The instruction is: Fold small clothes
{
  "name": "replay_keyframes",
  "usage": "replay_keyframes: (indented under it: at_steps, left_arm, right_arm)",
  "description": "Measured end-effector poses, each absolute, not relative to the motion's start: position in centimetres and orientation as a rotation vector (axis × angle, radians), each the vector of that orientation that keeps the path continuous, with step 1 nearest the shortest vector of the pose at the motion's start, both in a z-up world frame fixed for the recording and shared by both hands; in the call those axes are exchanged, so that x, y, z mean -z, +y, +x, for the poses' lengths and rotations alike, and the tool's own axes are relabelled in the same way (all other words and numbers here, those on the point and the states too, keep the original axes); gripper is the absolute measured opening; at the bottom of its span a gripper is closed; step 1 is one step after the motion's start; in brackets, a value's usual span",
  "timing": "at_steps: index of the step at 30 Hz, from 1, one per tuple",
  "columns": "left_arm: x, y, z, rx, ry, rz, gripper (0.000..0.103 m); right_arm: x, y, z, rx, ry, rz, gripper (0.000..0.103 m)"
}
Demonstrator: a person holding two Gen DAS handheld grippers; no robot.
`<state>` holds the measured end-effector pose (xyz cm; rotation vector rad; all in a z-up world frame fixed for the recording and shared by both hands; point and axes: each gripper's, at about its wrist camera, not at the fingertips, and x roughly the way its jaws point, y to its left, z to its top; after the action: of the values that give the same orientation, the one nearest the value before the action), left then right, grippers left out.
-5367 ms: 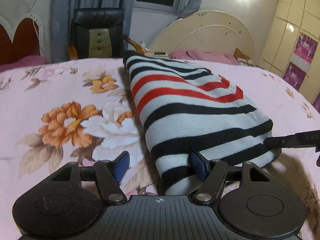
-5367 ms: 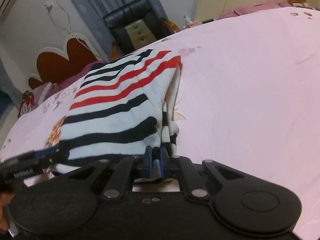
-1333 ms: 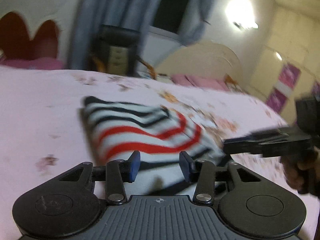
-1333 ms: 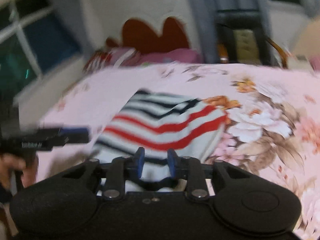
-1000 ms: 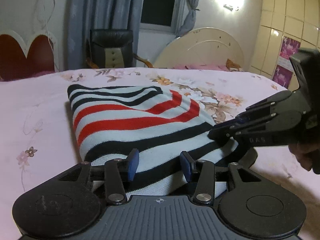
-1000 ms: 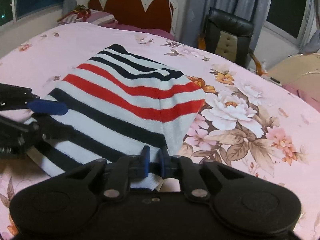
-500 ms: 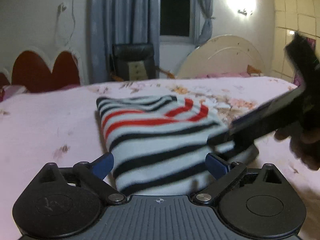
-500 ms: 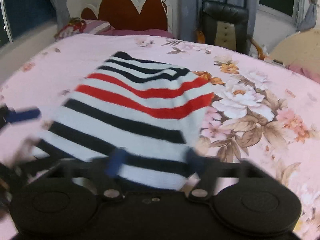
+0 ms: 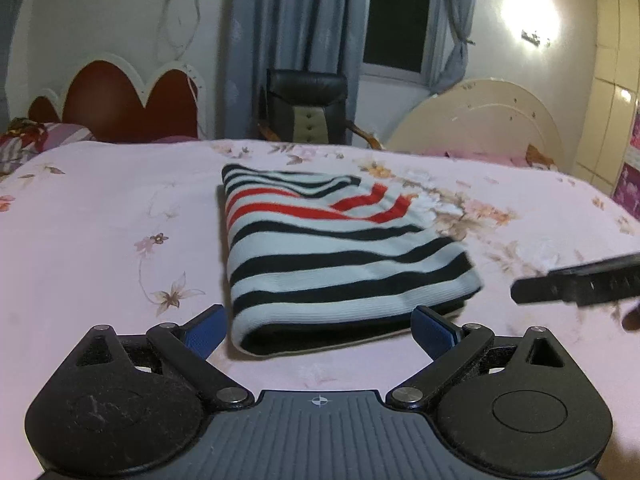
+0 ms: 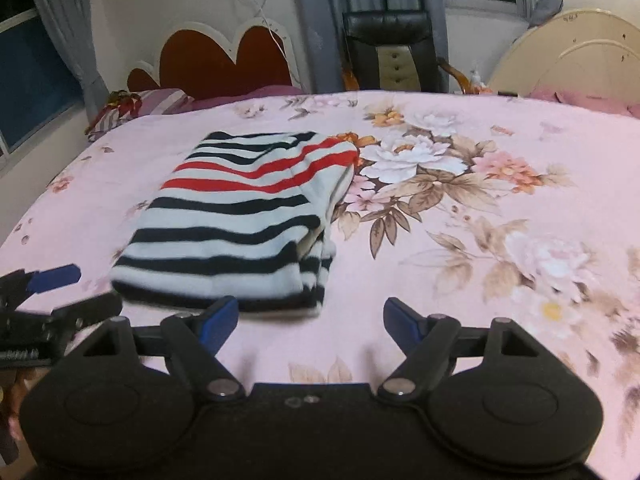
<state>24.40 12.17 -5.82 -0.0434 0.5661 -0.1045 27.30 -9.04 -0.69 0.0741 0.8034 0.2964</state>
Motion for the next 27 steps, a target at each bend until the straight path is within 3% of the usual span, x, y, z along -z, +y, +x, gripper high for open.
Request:
replay_keyframes:
  at_steps: [8, 14, 27]
  left_arm:
    - [0.5, 9.4, 18.1, 0.099, 0.516, -0.041, 0.1]
    - [-3.0, 8.5, 11.4, 0.078, 0.45, -0.033, 0.103]
    - [-5.3, 8.8, 2.1, 0.059, 0.389, -0.039, 0.103]
  right_arm:
    - [-4.8, -10.2, 20.1, -0.285, 0.717, 0.089, 0.08]
    - [-8.3, -10.5, 14.8, -0.285, 0.679, 0.075, 0.092]
    - [-11.6, -9.7, 5.8, -0.306, 0.564, 0.042, 0.094]
